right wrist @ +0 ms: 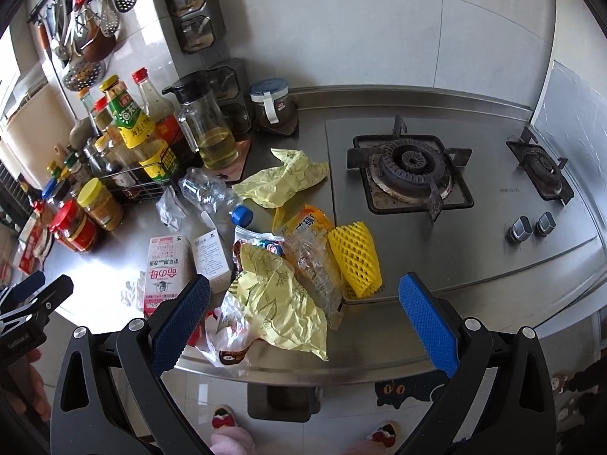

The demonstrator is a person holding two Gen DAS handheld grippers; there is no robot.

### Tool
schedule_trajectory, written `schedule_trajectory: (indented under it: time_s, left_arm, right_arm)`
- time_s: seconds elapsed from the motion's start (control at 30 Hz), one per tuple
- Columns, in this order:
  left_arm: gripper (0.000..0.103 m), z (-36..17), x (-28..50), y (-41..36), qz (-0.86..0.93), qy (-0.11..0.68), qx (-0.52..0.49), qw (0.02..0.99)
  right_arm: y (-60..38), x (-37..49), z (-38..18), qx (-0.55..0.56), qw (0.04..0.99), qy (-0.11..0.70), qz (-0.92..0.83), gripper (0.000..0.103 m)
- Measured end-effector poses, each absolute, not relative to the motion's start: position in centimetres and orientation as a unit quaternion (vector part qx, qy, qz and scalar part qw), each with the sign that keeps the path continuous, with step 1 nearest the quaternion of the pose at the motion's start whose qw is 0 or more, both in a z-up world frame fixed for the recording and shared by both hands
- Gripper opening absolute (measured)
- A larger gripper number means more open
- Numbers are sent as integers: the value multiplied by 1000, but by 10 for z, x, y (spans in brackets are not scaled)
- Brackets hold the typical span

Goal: Collect trash
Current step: 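Grasp the pink-and-white carton with the left tool while the right tool grasps the yellow bag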

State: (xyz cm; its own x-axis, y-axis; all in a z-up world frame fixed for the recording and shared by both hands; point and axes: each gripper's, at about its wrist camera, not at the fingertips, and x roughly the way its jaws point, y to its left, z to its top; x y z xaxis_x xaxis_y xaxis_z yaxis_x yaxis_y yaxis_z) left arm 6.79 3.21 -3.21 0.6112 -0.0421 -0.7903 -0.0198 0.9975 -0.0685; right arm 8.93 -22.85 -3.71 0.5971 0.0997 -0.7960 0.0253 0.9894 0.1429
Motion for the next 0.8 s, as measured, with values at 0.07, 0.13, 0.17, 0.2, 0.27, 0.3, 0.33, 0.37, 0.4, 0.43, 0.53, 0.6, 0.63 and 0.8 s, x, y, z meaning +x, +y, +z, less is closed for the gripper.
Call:
schedule_trajectory:
  time_s: [0.07,0.13,0.17,0.2,0.27,0.3,0.33,0.37,0.4,0.43,0.53,0.6,0.63,0.8]
  left_arm:
    - [95,-43,79,35,-7,454,-43,890]
    - [95,-53,88,35,-1,464,-44,885]
    - [95,-56,92,34,-1,467,-43,883]
    - [95,-58,96,33,-2,469,-42,882]
    - [95,-63,105,30,-8,474,-39,879]
    - [95,-64,109,29,-12,476,-38,878]
    - [94,-66,113,27,-15,479,-37,877]
    - [93,-69,118,25,-17,482,-37,875]
    - [91,-72,123,25,-19,486,-37,873]
    - [89,-75,128,24,-21,491,-39,870]
    - [82,-86,144,24,-25,510,-46,858]
    - [77,-92,153,24,-27,522,-49,851]
    - [75,-95,157,24,-29,526,-50,849]
    - [68,-104,166,22,-40,545,-51,836]
  right_arm:
    - [-231,102,-48,81,882,464,28,100]
    - [-231,114,-58,86,875,475,29,100]
    - [-234,121,-62,94,870,482,35,100]
    - [-236,127,-66,106,864,491,42,99]
    - [-237,140,-72,110,855,505,42,96]
    - [-238,145,-74,109,854,508,42,94]
    - [-238,150,-76,112,851,511,45,94]
    - [-239,154,-79,116,847,516,48,92]
    - [-239,158,-80,118,844,521,52,89]
    - [-237,161,-81,119,841,524,58,88]
    - [-230,170,-83,129,828,538,88,78]
    - [-225,173,-84,132,822,544,110,77]
    - [-222,174,-84,131,818,547,118,77]
    - [-204,176,-87,100,802,572,141,58]
